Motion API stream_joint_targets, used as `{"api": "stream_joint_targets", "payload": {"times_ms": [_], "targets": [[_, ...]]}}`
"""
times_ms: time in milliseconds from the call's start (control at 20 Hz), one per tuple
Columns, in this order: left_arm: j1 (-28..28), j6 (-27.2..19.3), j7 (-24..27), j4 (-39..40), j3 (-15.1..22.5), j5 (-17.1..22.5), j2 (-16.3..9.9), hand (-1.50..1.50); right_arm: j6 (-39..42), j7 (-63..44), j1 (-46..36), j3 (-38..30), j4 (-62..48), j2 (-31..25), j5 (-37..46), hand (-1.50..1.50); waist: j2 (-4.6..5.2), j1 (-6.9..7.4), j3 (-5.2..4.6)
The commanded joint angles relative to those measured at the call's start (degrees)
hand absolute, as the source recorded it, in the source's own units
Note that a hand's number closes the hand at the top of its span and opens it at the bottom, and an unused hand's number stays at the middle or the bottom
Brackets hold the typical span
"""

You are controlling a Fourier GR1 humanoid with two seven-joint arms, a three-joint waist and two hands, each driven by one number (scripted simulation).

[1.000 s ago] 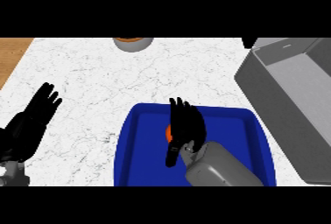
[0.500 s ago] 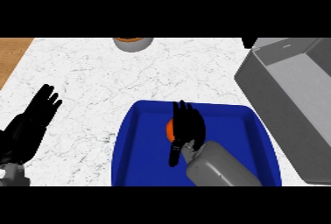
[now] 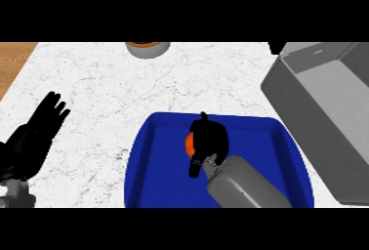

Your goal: Pick the squash from the tray and place it in the cardboard box

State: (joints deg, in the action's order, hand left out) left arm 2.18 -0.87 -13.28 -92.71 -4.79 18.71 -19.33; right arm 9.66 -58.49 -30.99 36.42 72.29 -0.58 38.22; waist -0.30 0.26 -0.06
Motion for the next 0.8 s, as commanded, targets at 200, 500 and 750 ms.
{"api": "stream_joint_targets", "payload": {"times_ms": [200, 500, 750], "targets": [[-0.4, 2.6, 0.6, 0.6, -3.0, -1.0, 1.3, 0.00, 1.2, 3.9, 3.6, -1.9, 1.2, 0.5, 6.8, 1.50, 0.26, -0.10, 0.06], [1.8, 2.8, 2.0, 4.6, -2.5, -2.4, 2.6, 0.00, 2.0, 13.9, -2.2, -10.4, -6.3, -5.6, 4.3, 1.50, 0.54, -0.19, 0.05], [-1.0, 1.5, -1.9, -2.8, -1.4, -2.6, 3.2, 0.00, 3.1, 23.8, -9.2, -19.4, -17.3, -11.6, 1.5, 1.50, 0.51, 0.68, 0.09]]}}
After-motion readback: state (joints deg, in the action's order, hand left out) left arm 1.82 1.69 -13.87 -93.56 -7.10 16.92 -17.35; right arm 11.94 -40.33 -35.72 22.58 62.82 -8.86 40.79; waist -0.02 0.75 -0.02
